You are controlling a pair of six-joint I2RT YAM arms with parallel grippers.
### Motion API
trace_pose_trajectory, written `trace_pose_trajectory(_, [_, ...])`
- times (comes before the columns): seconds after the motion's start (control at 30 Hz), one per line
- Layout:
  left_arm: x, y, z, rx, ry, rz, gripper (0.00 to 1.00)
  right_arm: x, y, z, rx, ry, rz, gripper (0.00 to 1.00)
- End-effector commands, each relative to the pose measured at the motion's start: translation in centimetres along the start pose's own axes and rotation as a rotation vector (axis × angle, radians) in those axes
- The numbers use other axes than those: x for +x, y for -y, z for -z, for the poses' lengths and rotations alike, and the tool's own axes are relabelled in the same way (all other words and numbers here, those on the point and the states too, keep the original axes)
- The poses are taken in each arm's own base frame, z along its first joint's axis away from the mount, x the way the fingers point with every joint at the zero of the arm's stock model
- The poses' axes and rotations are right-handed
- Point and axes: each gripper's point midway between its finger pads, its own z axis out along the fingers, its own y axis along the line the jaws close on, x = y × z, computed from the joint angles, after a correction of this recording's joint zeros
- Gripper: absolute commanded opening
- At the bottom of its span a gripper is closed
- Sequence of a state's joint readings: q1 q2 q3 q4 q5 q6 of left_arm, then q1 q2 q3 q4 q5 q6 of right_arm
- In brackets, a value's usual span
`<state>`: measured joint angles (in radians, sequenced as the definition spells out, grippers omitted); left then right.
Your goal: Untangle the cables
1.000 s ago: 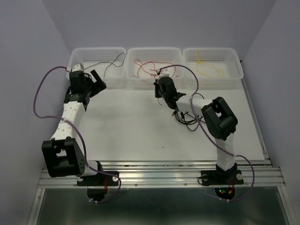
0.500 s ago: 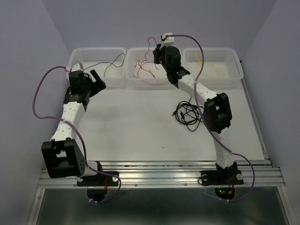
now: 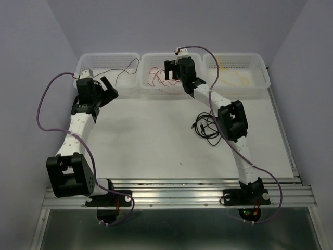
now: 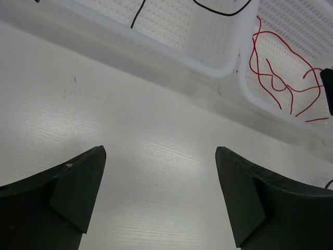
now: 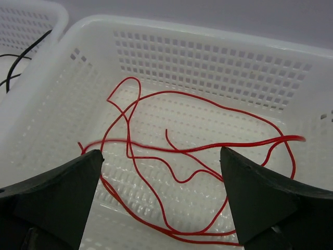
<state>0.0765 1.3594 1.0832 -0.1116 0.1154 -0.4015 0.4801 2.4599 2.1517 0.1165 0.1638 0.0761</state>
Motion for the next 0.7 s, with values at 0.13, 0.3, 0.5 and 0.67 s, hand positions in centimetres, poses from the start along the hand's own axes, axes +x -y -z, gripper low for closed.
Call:
trace_pose_trajectory(0.13, [-2.7, 3.3, 1.6, 0.101, 0.077, -0.017, 0.99, -11.5, 0.7, 8.8, 0.048, 0.117, -0.049, 1.00])
trace_pose_trajectory(0.3, [-2.1, 5.1, 2.5, 0.139, 0.076, -0.025, 0.99, -9.3, 3.7, 14.9, 0.175, -0.020, -0.056, 1.00])
trace_pose_trajectory(0.5, [0.2, 8.9, 3.6, 0.213, 0.041, -0.058, 0.99, -5.8, 7.8, 22.4, 0.359, -0.079, -0.121, 1.00])
trace_pose_trajectory(0.67, [3.6, 13.4, 3.9, 0.302, -0.029, -0.107, 0.99, 1.0, 10.4, 29.1, 0.462, -0.191, -0.251, 1.00])
